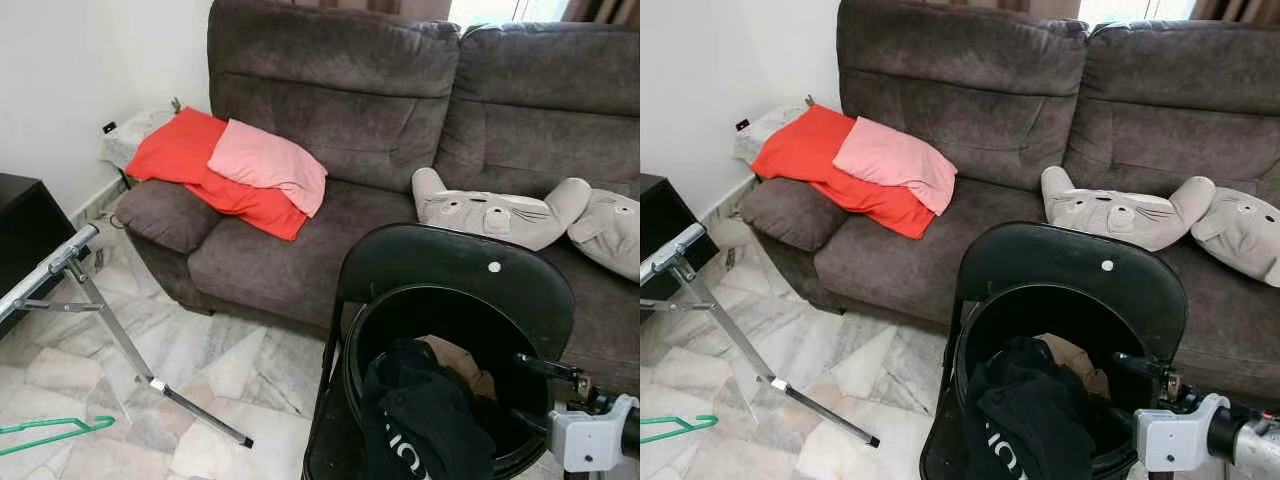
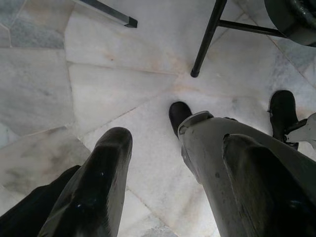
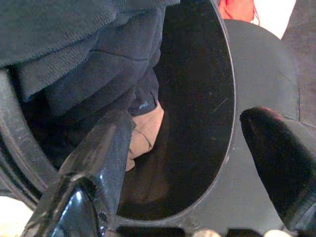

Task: Hang hanger

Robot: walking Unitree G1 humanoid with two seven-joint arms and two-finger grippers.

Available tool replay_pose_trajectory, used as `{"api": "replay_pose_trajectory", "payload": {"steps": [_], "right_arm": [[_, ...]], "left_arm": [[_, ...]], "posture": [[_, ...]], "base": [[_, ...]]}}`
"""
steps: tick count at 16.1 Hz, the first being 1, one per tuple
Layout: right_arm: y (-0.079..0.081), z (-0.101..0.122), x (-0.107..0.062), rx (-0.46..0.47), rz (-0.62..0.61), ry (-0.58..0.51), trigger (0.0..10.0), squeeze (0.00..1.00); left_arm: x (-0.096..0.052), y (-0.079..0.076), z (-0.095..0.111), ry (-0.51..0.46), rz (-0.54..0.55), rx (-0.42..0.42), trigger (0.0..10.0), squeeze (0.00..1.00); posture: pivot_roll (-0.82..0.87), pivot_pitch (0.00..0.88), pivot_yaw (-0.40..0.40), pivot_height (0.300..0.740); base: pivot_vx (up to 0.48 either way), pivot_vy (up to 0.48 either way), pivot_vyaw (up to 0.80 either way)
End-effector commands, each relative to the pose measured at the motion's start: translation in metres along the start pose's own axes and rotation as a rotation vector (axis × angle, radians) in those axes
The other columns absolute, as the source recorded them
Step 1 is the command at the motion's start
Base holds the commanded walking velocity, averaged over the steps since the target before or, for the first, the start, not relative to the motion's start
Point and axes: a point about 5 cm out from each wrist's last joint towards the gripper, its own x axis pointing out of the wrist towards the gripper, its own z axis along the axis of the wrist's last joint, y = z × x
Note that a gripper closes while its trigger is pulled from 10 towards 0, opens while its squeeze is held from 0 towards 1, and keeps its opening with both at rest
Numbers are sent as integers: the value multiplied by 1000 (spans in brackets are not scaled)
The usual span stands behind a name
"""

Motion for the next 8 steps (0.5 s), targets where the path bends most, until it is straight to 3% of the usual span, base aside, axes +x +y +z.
{"api": "replay_pose_trajectory", "payload": {"steps": [1, 6, 8], "right_arm": [[1, 0, 2, 2, -10, -13, 10000, 0], [-15, 4, 24, 69, -114, -96, 10000, 0], [-14, 9, 34, 85, -83, -132, 10000, 0]], "left_arm": [[-1, 2, -7, 32, 0, -2, 10000, 0], [-1, 2, -6, 30, -2, 0, 10000, 0], [-1, 2, -6, 31, -1, 0, 10000, 0]], "posture": [[-82, 105, 33, 740], [-69, 98, 33, 740], [-64, 96, 31, 740]], "base": [[0, 0, 0], [0, 0, 0], [0, 0, 0]]}}
